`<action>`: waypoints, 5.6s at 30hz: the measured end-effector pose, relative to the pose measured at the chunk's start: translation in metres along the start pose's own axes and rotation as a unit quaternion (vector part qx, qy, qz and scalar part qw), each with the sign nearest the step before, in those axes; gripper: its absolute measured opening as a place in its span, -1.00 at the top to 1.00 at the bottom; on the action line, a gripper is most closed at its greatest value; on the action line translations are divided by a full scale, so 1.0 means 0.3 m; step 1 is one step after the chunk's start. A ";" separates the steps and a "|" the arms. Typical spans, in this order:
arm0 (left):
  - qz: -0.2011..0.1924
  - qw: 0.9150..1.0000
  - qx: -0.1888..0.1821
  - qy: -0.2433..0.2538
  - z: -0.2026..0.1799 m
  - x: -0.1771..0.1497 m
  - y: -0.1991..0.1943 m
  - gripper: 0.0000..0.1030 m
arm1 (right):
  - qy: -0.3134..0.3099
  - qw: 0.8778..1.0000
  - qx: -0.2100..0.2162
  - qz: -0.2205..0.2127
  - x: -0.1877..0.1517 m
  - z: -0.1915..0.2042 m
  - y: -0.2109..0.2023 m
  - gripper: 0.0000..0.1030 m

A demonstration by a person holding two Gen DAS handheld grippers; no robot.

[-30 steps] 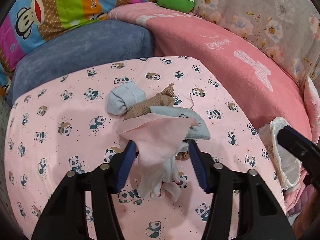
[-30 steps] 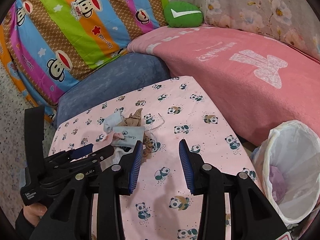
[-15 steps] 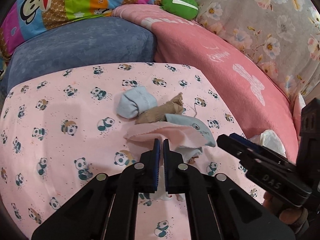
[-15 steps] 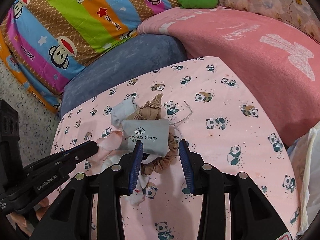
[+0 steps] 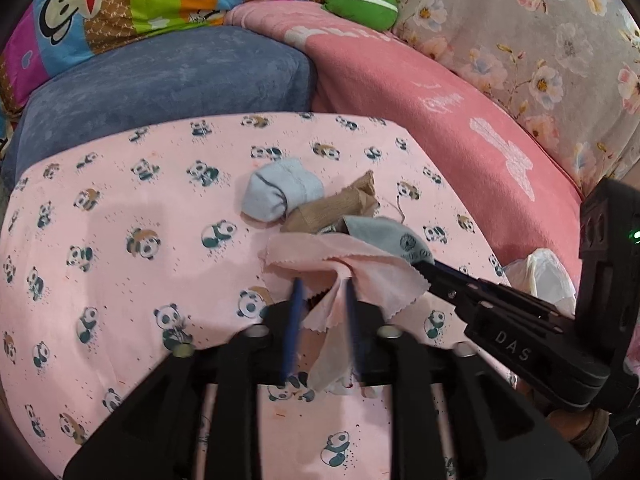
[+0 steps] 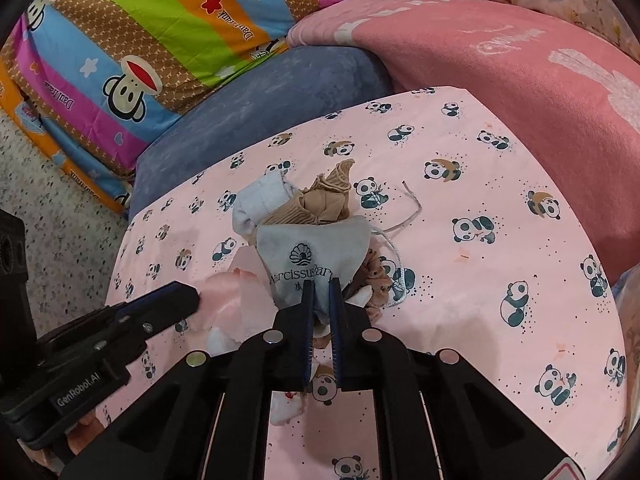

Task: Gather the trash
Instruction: 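Close the right gripper on the grey printed cloth while the left lifts the pink cloth, then carry the pink and grey cloths with both grippers over the wastebasket, then open both grippers to drop the cloths into the wastebasket, then move both grippers back over the clothing pile, then grasp the white cloth with the left gripper while the right grasps the leopard-print cloth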

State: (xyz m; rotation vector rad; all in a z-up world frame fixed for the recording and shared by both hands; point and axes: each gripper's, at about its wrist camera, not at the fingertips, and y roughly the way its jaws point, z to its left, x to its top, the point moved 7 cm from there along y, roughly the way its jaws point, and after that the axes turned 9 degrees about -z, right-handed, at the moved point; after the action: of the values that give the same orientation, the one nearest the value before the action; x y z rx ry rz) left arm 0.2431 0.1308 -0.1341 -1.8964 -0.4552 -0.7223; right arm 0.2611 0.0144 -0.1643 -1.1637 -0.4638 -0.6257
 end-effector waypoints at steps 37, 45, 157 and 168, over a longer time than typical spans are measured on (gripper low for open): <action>-0.105 0.990 -0.080 0.050 -0.375 0.236 -0.293 0.97 | 0.007 0.984 0.019 -0.175 0.257 -0.059 -0.663 0.84; -0.119 0.981 -0.124 0.085 -0.599 0.257 -0.346 0.96 | 0.017 0.973 -0.013 -0.228 0.286 -0.181 -0.902 0.84; 0.000 0.998 0.060 -0.017 -0.057 -0.136 0.006 -0.29 | 0.007 0.997 -0.052 -0.061 -0.052 -0.147 -0.344 0.40; 0.015 0.999 0.010 -0.036 -0.040 -0.130 0.021 0.74 | 0.003 0.997 -0.068 -0.022 -0.042 -0.177 -0.122 0.40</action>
State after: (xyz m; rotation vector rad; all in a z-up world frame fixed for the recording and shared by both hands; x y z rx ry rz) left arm 0.2143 0.1177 -0.1605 -1.9122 -0.4766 -0.6285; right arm 0.2284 -0.0424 -0.1646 -1.2834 -0.4469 -0.7078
